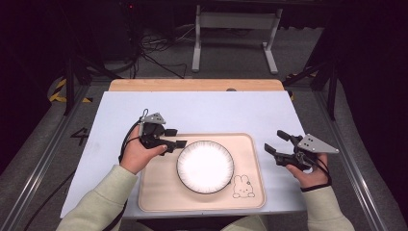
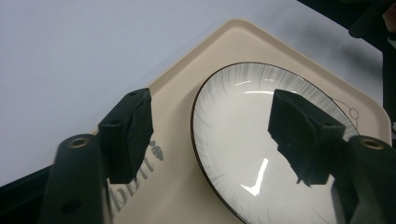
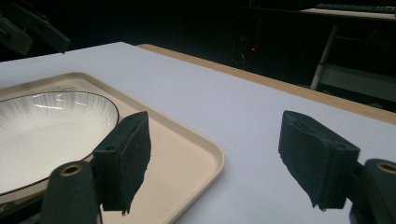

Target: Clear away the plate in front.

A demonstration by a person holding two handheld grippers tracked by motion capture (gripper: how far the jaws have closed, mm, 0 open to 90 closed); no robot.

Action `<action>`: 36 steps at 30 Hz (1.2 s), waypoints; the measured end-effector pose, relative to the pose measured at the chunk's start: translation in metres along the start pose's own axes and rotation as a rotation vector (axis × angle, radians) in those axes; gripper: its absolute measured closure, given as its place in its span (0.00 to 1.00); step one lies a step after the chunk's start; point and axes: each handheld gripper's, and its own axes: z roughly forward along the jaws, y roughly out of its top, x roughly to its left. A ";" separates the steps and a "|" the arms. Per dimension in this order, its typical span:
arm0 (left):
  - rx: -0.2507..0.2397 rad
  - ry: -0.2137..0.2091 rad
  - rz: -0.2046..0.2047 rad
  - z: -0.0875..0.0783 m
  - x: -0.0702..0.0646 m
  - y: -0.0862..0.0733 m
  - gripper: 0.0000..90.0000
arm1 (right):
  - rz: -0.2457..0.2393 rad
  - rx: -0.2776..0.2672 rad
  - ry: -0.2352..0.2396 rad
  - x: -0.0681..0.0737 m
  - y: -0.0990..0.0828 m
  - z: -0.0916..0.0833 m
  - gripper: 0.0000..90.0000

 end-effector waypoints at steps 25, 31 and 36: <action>-0.195 0.105 0.052 -0.062 0.003 -0.034 0.12 | 0.080 0.022 -0.031 -0.009 0.006 -0.003 0.13; -0.234 0.111 0.047 -0.069 0.006 -0.044 0.06 | 0.087 0.054 -0.032 -0.011 0.005 -0.006 0.10; -0.293 0.119 0.046 -0.076 0.010 -0.058 0.06 | 0.089 0.069 -0.026 -0.012 0.006 -0.008 0.08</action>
